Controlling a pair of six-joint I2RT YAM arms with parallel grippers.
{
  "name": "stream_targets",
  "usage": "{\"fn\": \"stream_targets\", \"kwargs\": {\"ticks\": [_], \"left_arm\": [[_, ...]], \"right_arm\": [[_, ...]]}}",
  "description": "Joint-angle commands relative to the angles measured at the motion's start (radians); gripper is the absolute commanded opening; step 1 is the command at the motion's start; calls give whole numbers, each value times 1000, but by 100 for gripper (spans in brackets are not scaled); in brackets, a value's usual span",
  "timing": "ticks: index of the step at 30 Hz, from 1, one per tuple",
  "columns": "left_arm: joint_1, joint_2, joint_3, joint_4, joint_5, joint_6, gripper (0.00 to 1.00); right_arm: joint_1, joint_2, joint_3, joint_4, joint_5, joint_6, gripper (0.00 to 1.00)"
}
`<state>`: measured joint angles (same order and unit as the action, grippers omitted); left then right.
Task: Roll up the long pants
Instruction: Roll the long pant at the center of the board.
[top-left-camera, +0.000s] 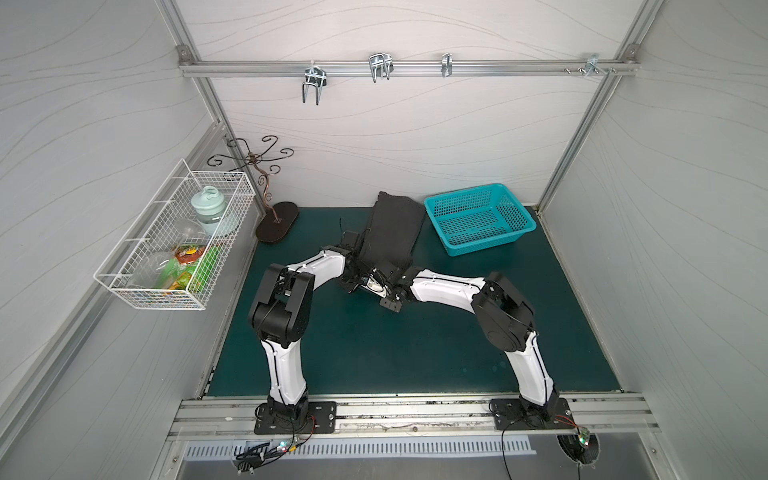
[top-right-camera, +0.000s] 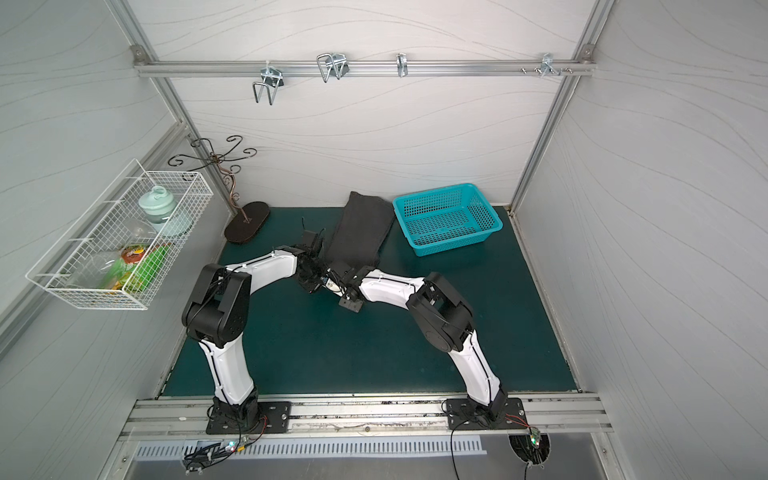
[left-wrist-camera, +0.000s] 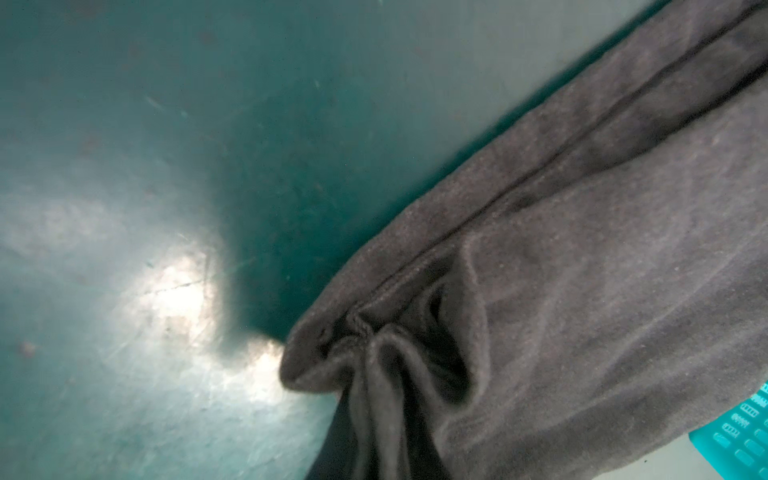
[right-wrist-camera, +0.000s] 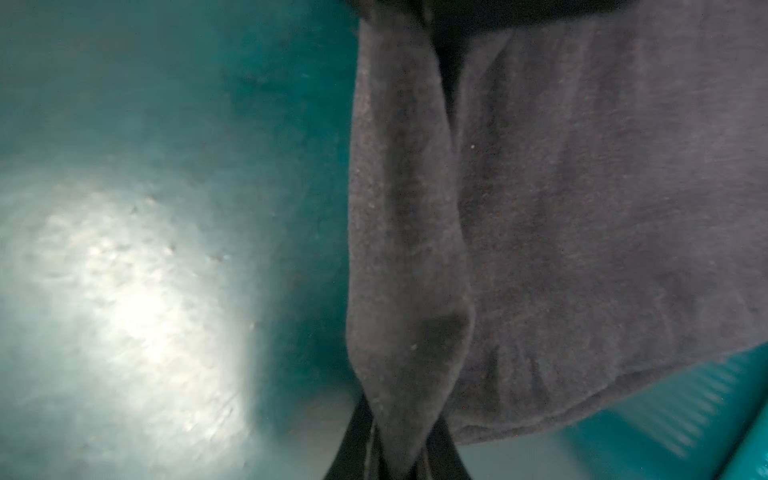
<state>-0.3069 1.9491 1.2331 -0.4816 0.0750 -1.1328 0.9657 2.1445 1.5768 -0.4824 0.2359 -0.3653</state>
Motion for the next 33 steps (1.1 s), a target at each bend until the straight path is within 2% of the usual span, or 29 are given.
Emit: {"fn": "stream_targets", "kwargs": {"ticks": [1, 8, 14, 17, 21, 26, 28, 31, 33], "left_arm": [[-34, 155, -86, -85, 124, 29, 0], [-34, 90, -60, -214, 127, 95, 0], [-34, 18, -45, -356, 133, 158, 0], [-34, -27, -19, -440, 94, 184, 0], [-34, -86, 45, -579, -36, 166, 0], [-34, -155, 112, -716, -192, 108, 42], [-34, -186, 116, -758, -247, 82, 54], [-32, -228, 120, -816, -346, 49, 64], [-31, -248, 129, -849, -403, 35, 67]], "right_arm": [[1, 15, 34, -143, -211, 20, 0], [-5, 6, 47, -235, -396, 48, 0], [-7, 3, 10, -284, -484, 88, 0], [-8, -9, -43, -283, -505, 109, 0], [-17, -16, -94, -266, -543, 143, 0], [-45, 29, -49, -301, -620, 174, 0], [-54, 51, -15, -322, -663, 177, 0], [-66, 75, 9, -335, -711, 192, 0], [-74, 86, 14, -338, -725, 208, 0]]}}
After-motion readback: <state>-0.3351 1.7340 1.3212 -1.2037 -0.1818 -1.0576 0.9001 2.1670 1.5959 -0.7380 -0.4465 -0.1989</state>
